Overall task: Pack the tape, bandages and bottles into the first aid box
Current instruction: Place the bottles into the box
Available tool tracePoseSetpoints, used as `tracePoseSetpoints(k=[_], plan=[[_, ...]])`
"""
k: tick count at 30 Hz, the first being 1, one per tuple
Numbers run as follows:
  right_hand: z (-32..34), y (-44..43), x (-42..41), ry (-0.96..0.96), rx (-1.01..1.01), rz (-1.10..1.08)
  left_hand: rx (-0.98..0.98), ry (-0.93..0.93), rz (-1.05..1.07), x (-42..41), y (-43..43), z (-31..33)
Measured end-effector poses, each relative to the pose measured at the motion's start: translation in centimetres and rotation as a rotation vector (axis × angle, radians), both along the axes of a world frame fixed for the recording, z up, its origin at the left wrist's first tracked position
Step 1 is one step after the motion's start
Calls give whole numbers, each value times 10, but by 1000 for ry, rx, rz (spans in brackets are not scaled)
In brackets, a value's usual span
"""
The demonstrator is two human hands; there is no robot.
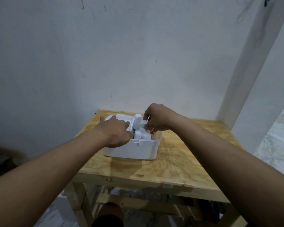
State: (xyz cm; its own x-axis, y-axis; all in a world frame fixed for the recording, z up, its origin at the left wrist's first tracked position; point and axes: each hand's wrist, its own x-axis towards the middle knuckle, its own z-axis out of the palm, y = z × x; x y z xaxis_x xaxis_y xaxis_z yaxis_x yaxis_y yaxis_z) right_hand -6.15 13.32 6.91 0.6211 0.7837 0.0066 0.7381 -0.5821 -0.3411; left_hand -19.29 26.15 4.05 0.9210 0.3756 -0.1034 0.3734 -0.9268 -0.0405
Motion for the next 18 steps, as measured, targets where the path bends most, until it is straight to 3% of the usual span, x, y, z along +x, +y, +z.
tracePoseSetpoints(k=[7, 12, 18], plan=[[12, -6, -2, 46, 35, -43, -32, -51, -13, -1, 1, 3], [24, -12, 0, -26, 96, -103, -17, -287, -58, -6, 9, 9], [16, -14, 22, -47, 185, -239, -201, -522, 61, 2, 39, 15]])
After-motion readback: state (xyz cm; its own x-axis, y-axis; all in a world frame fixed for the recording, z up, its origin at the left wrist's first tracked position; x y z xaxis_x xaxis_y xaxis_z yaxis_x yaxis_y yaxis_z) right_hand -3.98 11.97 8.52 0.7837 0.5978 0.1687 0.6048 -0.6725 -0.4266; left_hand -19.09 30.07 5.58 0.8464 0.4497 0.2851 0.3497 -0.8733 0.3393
